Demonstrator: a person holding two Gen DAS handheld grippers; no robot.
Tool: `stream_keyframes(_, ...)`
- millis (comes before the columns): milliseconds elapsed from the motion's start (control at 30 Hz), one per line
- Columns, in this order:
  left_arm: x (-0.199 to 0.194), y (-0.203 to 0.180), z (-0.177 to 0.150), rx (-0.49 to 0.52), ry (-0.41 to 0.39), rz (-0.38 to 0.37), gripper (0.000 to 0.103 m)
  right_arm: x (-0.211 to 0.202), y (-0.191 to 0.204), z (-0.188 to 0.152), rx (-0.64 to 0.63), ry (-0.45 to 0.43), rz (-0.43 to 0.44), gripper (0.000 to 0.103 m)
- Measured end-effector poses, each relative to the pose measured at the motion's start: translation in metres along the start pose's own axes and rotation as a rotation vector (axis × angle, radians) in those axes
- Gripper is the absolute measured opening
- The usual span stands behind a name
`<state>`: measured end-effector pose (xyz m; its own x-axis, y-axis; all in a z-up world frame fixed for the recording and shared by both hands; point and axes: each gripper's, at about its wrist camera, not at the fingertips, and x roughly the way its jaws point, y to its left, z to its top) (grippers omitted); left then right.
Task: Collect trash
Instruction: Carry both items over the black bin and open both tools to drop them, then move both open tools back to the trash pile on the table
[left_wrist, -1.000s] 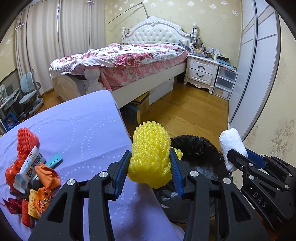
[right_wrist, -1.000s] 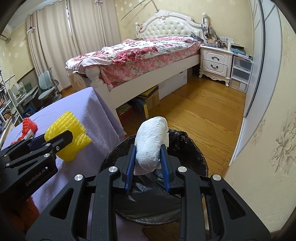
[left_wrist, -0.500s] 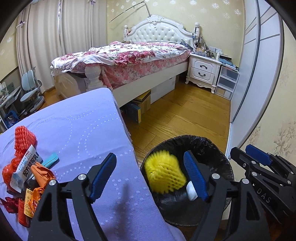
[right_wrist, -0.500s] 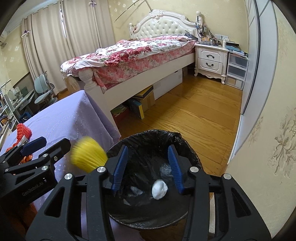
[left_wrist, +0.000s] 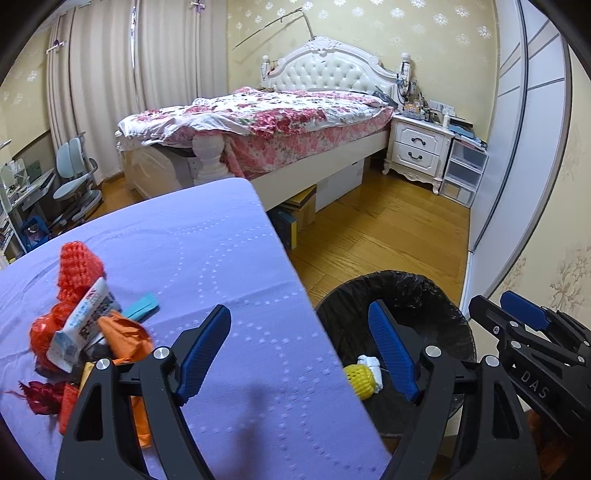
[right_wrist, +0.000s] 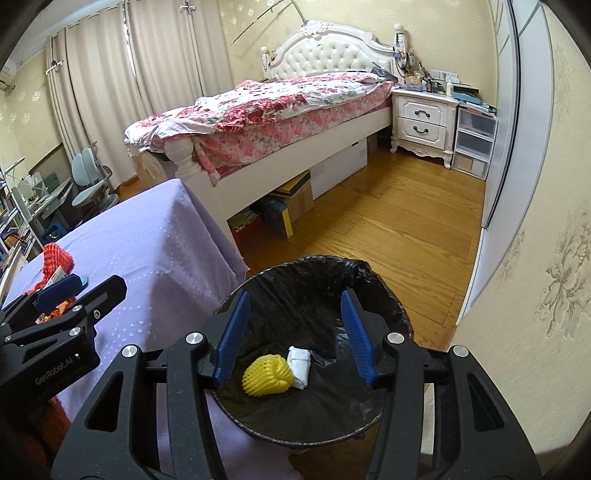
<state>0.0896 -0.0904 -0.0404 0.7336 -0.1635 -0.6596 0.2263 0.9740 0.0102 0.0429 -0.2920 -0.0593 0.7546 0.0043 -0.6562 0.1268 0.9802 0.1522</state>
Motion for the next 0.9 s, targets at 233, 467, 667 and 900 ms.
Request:
stream_keyframes(233,-0.020,0.028,-0.009,-0.035,-0.009,0.053,0.077,-0.008,0.033,-0.007,-0.036,0.008,0.052,0.051)
stream_keyframes(467,-0.042,0.064,-0.024,-0.081,-0.016,0.112,0.077,-0.016,0.072,-0.017,-0.089,0.021,0.114,0.051)
stream_keyframes(667,-0.066,0.098,-0.040,-0.130,-0.029,0.177,0.077,-0.025,0.106,-0.024,-0.151,0.023,0.164,0.051)
stream_keyframes(900,-0.083,0.146,-0.060,-0.212,-0.023,0.255,0.077,-0.029,0.143,-0.033,-0.210,0.042,0.220,0.052)
